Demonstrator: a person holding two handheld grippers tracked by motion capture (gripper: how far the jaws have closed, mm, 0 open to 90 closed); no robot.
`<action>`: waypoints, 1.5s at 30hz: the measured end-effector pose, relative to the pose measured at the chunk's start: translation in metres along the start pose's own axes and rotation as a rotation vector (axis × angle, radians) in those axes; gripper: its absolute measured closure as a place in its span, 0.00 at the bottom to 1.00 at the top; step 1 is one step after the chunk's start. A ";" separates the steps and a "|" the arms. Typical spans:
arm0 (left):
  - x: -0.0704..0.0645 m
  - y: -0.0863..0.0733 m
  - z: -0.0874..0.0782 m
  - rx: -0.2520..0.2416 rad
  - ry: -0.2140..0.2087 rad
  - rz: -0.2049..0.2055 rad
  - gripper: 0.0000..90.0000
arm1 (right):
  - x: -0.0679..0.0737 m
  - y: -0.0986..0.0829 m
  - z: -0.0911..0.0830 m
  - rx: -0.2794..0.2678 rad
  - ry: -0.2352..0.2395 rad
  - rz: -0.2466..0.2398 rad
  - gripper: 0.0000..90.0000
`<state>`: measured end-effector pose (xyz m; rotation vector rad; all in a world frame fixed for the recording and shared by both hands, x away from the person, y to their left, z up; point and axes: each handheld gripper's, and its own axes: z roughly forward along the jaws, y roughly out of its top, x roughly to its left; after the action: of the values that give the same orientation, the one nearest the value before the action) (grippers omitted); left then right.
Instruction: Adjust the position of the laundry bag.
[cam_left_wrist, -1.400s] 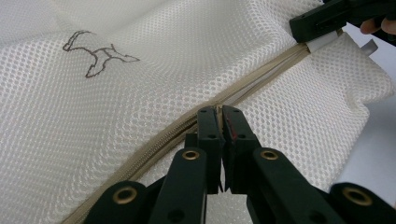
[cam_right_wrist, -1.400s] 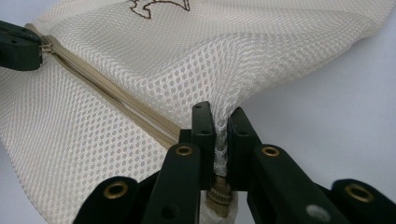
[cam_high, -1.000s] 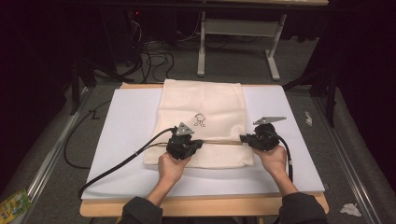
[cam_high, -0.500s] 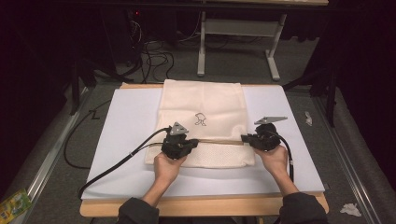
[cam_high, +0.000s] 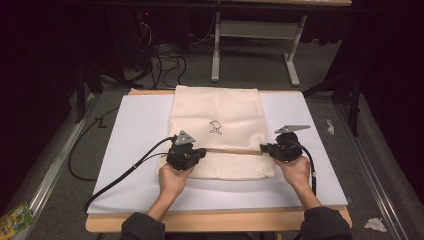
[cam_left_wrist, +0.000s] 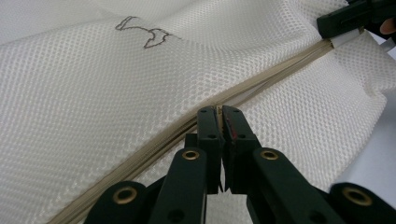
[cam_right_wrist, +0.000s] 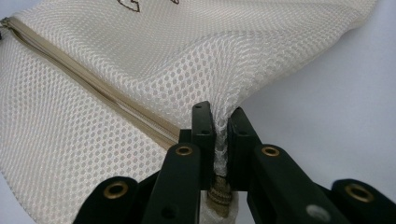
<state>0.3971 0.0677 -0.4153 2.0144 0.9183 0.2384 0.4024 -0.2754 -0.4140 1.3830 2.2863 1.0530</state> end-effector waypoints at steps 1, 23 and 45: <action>0.001 -0.001 -0.001 0.000 0.003 -0.002 0.97 | 0.000 0.000 0.000 0.001 -0.002 0.000 0.95; 0.019 -0.009 -0.024 -0.037 0.037 -0.030 0.97 | -0.003 -0.001 -0.001 0.005 -0.014 -0.003 0.95; 0.032 -0.013 -0.038 -0.045 0.056 -0.055 0.97 | -0.005 -0.002 -0.002 0.007 -0.028 -0.009 0.95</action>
<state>0.3947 0.1180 -0.4088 1.9472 0.9936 0.2834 0.4028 -0.2814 -0.4149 1.3796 2.2763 1.0171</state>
